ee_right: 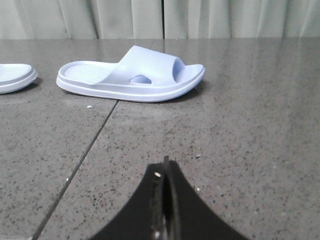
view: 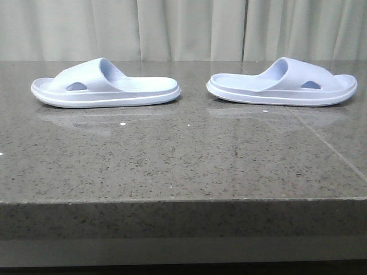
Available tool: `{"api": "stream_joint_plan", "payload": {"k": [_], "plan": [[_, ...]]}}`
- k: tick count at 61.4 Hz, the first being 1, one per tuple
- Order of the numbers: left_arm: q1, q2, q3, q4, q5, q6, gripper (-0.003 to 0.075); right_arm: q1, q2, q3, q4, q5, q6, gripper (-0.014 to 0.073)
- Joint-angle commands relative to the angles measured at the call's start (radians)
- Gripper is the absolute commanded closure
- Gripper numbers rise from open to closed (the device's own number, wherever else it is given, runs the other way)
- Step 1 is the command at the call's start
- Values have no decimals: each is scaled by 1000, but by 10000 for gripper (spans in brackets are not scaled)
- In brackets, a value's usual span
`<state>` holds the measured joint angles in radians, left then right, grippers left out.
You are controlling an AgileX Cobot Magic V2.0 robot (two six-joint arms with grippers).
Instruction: Insert blue slippers together front up
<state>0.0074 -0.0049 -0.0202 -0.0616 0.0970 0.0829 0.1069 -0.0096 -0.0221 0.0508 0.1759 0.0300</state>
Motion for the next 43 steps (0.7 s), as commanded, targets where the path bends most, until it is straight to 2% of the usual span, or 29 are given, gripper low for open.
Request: {"api": "stream_joint_plan", "payload": {"k": [1,5,12,22,38,43], "plan": [[1,-7,-105,-11,4,-8,740,0,-4,-122,-40,-26,-12,653],[1,35,-203,-11,106,-8,740,0,28,-215,-51,54,-12,653],[1,165,-362,-11,192,-8,740,0,130,-359,-103,161,-12,653],[1,401,-537,-11,199,-8,739,0,294,-507,-141,215,-12,653],[1,511,-594,-11,181,-8,738,0,351,-535,-144,190,-12,650],[1,511,-594,-11,183,-8,717,0,351,-535,-144,191,-12,613]]}}
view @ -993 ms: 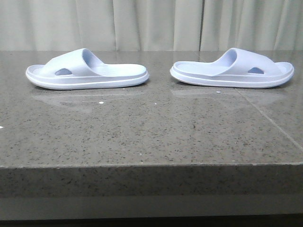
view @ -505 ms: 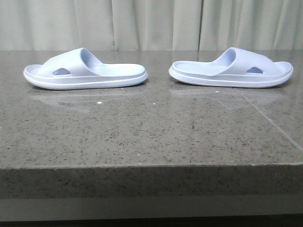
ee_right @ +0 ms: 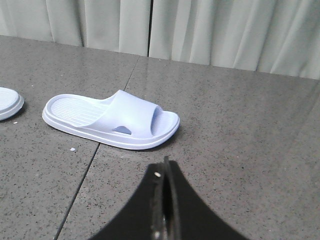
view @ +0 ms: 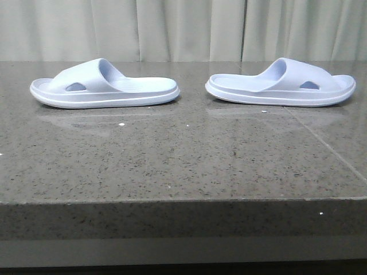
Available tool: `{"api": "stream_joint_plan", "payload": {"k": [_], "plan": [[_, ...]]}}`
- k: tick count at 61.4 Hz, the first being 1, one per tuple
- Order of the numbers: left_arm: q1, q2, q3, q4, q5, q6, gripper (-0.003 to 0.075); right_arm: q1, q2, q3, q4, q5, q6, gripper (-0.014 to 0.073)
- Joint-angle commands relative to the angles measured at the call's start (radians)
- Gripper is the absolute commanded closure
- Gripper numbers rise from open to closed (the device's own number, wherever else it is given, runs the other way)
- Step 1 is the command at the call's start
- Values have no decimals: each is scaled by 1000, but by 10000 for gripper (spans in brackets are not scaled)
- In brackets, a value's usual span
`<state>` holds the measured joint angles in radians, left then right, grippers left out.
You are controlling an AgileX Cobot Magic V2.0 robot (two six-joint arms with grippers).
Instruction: Insert blue slippers together front up
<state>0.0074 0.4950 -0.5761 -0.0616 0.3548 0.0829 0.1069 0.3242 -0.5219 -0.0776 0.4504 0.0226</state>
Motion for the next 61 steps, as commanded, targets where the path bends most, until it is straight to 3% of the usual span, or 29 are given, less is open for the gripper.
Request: {"api": "stream_joint_plan", "payload": {"k": [1,9,18,25,61], "plan": [[1,12,-38,-11,-74,-8,701,0,17,-35,-16,-84,-5,594],[1,12,-38,-11,-74,-8,523,0,17,-35,-17,-83,-5,400],[1,12,-38,-11,-70,-8,211,0,17,-35,-18,-84,-5,97],[1,12,-38,-11,-68,-8,81,0,17,-35,-18,-84,-5,4],[1,51,-45,-22,-101,-8,71,0,30,-38,-33,-110,-5,1]]}}
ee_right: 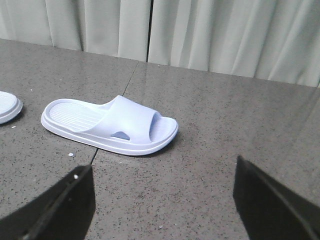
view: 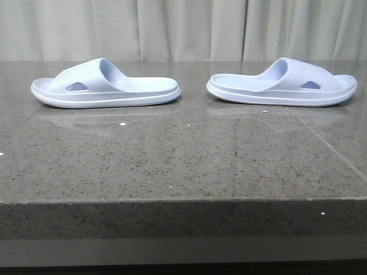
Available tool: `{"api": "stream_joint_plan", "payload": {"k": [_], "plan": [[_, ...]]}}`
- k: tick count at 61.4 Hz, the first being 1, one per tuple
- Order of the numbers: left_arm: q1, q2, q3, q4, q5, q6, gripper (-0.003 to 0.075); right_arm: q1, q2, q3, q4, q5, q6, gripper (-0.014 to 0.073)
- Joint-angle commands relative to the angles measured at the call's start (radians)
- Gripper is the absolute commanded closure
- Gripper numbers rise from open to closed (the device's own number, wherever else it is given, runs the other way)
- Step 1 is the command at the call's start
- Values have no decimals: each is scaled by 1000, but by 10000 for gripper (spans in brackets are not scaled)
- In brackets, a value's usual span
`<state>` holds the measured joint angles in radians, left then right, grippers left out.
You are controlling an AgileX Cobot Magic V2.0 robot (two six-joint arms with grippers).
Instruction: Insert blue slippers together front up
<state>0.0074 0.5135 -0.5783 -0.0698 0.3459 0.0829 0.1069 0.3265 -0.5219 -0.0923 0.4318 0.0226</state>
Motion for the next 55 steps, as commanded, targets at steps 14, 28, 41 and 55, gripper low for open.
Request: {"api": "stream_joint_plan", "payload": {"k": [14,28,41,55], "plan": [[1,275,-221,-17,-15,-8,81,0,245,-174,-18,-42,64,1],[6,525,-431,-19,111,-8,81,0,525,-388,-17,104,92,1],[8,653,-517,-32,127,-8,81,0,682,-500,-9,118,92,1],[8,678,-522,-32,123,-8,81,0,722,-519,-9,102,92,1]]}}
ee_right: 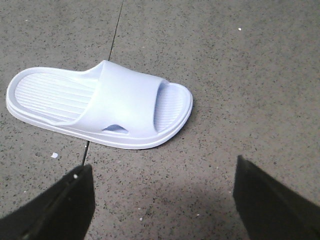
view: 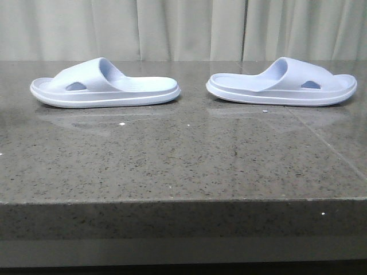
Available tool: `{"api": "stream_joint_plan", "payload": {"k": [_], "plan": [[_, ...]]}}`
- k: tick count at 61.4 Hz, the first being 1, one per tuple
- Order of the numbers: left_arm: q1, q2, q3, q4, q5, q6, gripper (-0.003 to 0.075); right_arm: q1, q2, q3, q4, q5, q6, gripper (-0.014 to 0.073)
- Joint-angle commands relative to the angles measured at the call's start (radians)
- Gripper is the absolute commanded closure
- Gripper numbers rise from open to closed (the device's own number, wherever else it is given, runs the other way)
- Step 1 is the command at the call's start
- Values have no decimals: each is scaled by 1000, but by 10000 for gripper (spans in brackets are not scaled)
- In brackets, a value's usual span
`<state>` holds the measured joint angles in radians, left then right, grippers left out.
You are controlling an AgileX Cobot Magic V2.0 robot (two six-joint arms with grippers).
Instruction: Insert blue slippers together front up
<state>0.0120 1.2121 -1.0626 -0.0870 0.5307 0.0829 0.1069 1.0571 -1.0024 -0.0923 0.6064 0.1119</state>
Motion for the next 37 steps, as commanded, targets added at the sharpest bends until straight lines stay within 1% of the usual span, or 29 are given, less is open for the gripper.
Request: {"api": "stream_joint_plan", "payload": {"k": [1,8,13,20,25,32,36,37], "plan": [[3,-21,-38,-14,-62,-8,81,0,-7,-38,-9,-75,3,1],[3,-19,-38,-24,-59,-8,81,0,-2,-38,-4,-78,3,1],[3,-19,-38,-44,-59,-8,81,-10,8,-38,25,-76,3,1],[14,-19,-38,-73,-62,-3,81,-70,34,-38,74,-74,3,1],[39,-14,-38,-111,-62,22,83,-119,57,-40,78,-63,1,1],[99,12,-46,-254,-44,130,118,-178,99,-49,92,-31,-17,4],[139,44,-63,-383,1,207,159,-203,122,-60,117,-29,-28,3],[147,52,-69,-415,21,246,169,-206,127,-62,122,-28,-36,3]]}}
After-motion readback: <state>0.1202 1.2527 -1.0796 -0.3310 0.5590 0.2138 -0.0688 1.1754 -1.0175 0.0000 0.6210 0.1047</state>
